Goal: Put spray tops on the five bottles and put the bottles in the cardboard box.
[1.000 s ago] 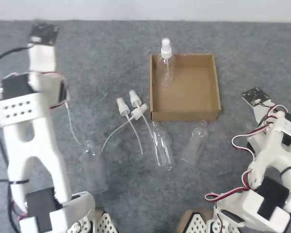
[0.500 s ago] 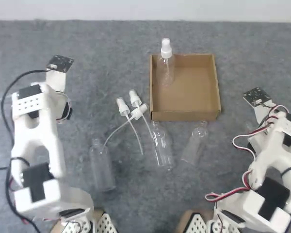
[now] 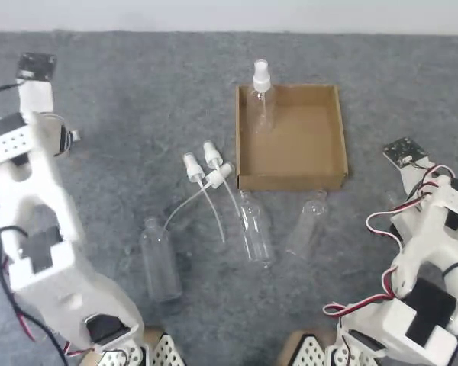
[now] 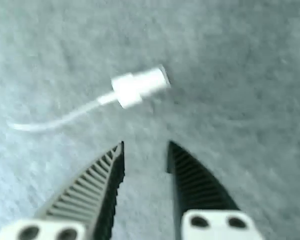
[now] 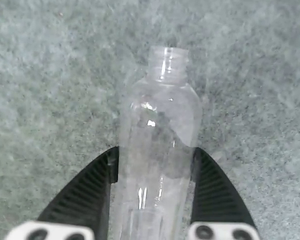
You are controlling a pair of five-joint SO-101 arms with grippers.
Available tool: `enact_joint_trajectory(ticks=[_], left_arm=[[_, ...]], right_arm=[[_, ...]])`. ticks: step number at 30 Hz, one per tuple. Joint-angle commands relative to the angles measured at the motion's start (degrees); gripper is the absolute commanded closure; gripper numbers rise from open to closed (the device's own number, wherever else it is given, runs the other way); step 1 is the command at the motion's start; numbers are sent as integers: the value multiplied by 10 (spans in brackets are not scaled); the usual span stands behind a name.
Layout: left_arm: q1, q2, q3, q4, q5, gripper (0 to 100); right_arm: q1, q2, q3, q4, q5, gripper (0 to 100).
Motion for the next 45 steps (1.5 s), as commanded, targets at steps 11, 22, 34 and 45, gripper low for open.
enact_joint_trajectory(ticks=[11,22,34,45], left_arm=[[-8,278,-372,65,-105,801],[0,498,-701,185,-167,797],[30,640,-909,365,-163,874],[32,632,-902,400,-43,906]], right_arm=[[15,14,27,-4,5,893],[13,14,27,-3,5,894],[15,14,27,-3,5,894],[19,14,28,1,4,895]])
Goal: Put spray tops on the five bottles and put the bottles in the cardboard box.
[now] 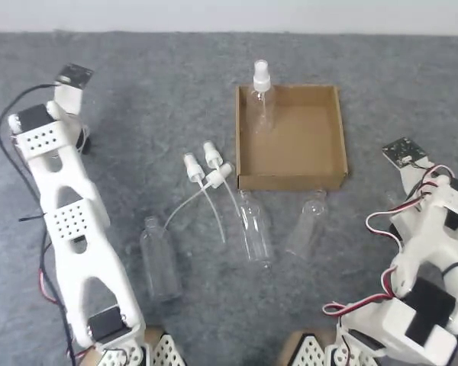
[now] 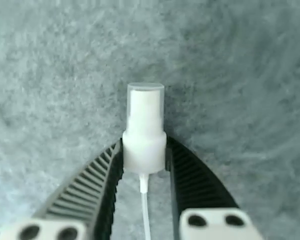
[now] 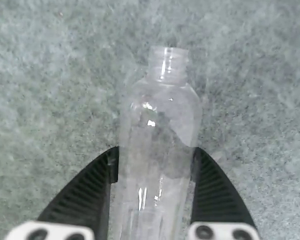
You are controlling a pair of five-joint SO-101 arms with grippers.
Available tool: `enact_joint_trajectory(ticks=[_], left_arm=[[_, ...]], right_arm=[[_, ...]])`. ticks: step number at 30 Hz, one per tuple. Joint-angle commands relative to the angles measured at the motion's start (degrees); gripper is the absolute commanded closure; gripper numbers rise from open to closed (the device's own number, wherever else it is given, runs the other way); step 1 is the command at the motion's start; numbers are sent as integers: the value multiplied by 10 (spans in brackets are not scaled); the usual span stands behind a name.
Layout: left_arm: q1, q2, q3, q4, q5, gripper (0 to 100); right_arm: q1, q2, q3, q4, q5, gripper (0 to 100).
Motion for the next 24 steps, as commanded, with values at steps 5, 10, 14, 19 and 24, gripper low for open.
enact_joint_trajectory(ticks=[5,10,14,19,24], left_arm=[[-14,-50,88,32,104,946],[-15,-194,302,29,102,946],[-14,-327,437,28,95,946],[-10,-472,616,21,88,947],[6,-609,853,-70,68,947]], right_arm=[[30,14,27,-2,7,894],[30,14,27,-2,5,893],[30,14,27,1,5,893],[30,14,27,1,5,893],[30,15,28,1,5,893]])
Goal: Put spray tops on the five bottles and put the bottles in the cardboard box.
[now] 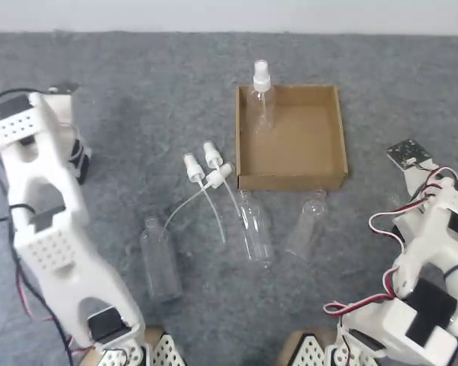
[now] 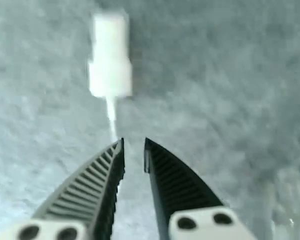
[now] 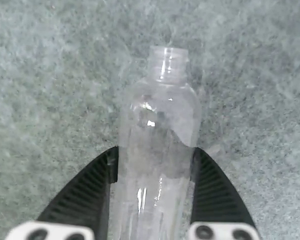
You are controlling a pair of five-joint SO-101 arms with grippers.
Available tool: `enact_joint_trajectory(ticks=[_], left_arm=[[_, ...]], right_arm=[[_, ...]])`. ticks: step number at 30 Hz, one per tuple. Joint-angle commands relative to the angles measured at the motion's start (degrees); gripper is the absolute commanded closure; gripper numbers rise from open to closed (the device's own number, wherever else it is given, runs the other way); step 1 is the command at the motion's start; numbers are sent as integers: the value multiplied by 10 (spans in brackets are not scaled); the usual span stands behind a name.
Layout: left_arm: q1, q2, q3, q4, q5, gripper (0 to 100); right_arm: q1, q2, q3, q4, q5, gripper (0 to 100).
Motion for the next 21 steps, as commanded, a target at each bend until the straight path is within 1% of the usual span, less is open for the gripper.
enact_joint_trajectory(ticks=[1,4,6,9,11,13,16,21], left_arm=[[17,-138,178,-85,-10,947],[17,-236,316,-171,-30,946],[14,-310,378,-221,-33,945],[15,-392,408,-262,-30,915],[17,-407,385,-260,-29,864],[17,-392,346,-257,-29,830],[18,-334,279,-254,-33,826],[18,-190,161,-252,-47,823]], right_arm=[[16,15,31,0,4,893],[16,14,46,-3,6,893],[16,14,46,-3,6,893],[19,14,46,-3,6,893],[19,14,46,-3,6,893],[22,14,46,-3,6,893],[22,14,46,-3,7,893],[22,14,46,-3,7,893]])
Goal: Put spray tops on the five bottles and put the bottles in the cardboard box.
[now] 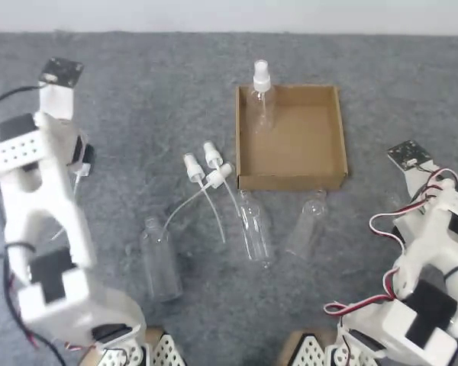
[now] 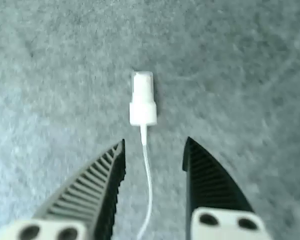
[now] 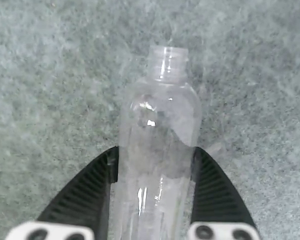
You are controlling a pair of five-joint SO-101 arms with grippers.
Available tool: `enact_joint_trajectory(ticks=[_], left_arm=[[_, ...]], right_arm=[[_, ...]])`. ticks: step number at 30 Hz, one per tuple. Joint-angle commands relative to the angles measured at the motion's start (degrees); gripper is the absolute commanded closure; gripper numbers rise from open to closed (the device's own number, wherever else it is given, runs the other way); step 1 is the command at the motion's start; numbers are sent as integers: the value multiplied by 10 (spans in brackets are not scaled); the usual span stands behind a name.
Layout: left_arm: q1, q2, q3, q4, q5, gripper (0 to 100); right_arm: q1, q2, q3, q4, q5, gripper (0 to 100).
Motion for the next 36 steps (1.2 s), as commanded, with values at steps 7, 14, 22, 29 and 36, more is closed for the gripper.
enact_joint_trajectory(ticks=[7,14,22,29,36], left_arm=[[2,220,-193,-7,-13,826],[8,307,-250,-7,-11,827],[8,322,-255,11,-4,951],[33,320,-255,132,35,988],[50,311,-225,144,42,988]], right_arm=[[17,14,30,-3,5,893],[17,15,30,-3,4,894],[17,15,30,-3,4,894],[17,15,30,-3,4,894],[18,15,30,-3,4,894]])
